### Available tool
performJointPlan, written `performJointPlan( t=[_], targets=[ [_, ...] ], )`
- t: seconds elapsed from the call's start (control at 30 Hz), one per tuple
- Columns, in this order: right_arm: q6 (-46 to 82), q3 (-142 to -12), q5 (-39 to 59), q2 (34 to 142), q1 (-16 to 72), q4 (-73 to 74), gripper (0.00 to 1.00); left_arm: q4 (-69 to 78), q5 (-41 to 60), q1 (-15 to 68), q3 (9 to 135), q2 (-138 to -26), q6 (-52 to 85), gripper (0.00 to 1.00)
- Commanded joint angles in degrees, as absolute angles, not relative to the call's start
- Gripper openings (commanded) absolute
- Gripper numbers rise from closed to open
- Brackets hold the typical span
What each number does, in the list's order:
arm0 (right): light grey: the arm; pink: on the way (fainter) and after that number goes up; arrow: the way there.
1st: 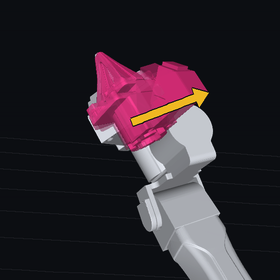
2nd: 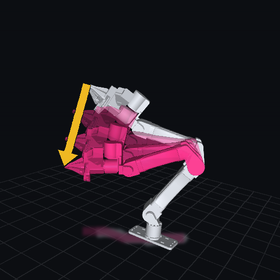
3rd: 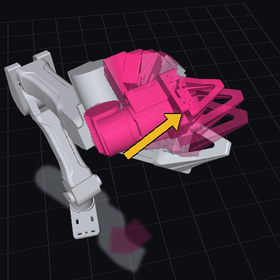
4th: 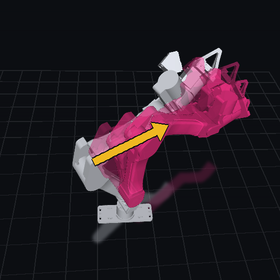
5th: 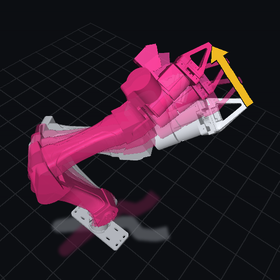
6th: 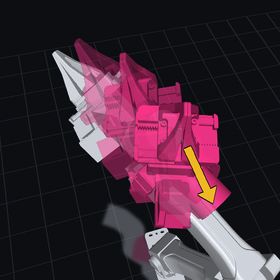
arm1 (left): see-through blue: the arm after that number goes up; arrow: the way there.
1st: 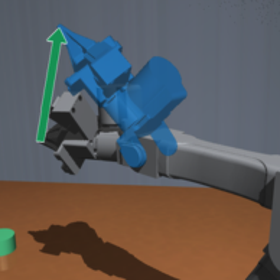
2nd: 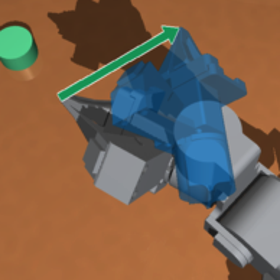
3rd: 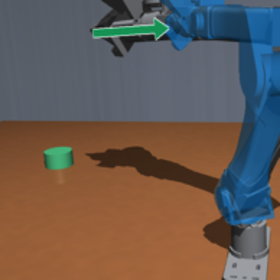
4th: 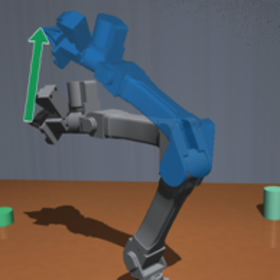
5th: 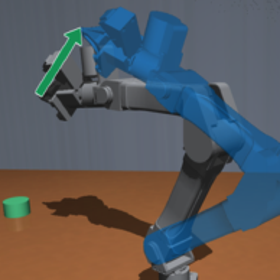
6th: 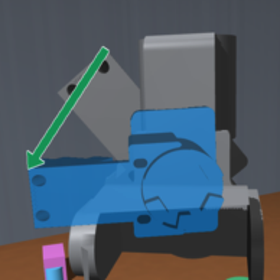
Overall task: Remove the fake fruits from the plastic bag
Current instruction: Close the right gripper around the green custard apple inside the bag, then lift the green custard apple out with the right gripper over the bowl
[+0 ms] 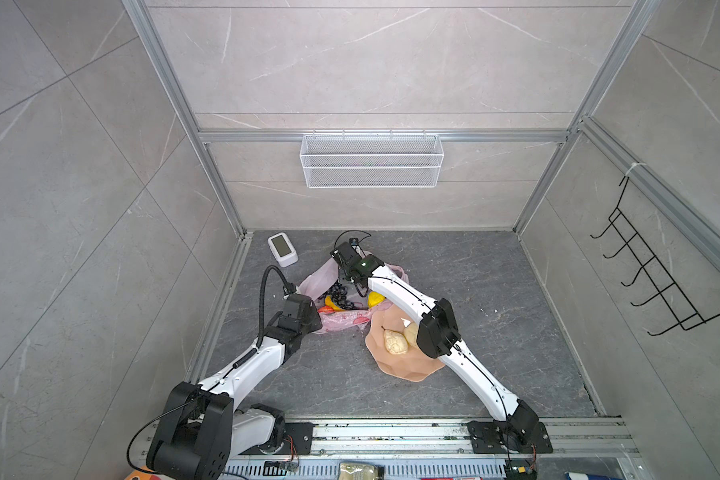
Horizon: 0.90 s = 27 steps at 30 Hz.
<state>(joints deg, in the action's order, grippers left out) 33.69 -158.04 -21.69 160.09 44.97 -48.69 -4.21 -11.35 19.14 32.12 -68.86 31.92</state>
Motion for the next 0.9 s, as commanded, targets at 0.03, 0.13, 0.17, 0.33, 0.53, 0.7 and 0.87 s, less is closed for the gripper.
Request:
performJointPlan(
  t=[0.03, 0.13, 0.17, 0.33, 0.53, 0.7, 0.87],
  targets=[
    [34.91, -156.97, -22.36, 157.15, 44.86, -50.10, 0.59, -2.47, -10.46, 19.38, 32.18, -68.27, 31.31, 0.00],
    [35.75, -154.82, -19.03, 154.44, 44.83, -49.56, 0.57, -2.62, -10.55, 19.37, 32.30, -68.23, 31.31, 0.00],
    [35.90, -153.62, -17.74, 153.22, 44.92, -49.05, 0.56, -2.65, -10.59, 19.39, 32.29, -68.24, 31.27, 0.00],
    [37.12, -138.05, -12.99, 141.75, 45.11, -40.74, 0.56, -2.77, -10.61, 19.38, 32.39, -68.43, 31.28, 0.00],
    [40.54, -113.91, -10.02, 125.59, 45.09, -25.21, 0.56, -2.86, -10.71, 19.41, 32.52, -68.87, 31.29, 0.00],
    [43.84, -98.16, -6.82, 114.28, 45.01, -15.93, 0.55, -3.07, -10.55, 19.39, 32.61, -68.91, 31.29, 0.00],
    [46.44, -81.02, -5.07, 101.12, 44.33, -7.32, 0.56, -3.41, -10.64, 19.36, 32.56, -68.21, 31.22, 0.00]
  ],
)
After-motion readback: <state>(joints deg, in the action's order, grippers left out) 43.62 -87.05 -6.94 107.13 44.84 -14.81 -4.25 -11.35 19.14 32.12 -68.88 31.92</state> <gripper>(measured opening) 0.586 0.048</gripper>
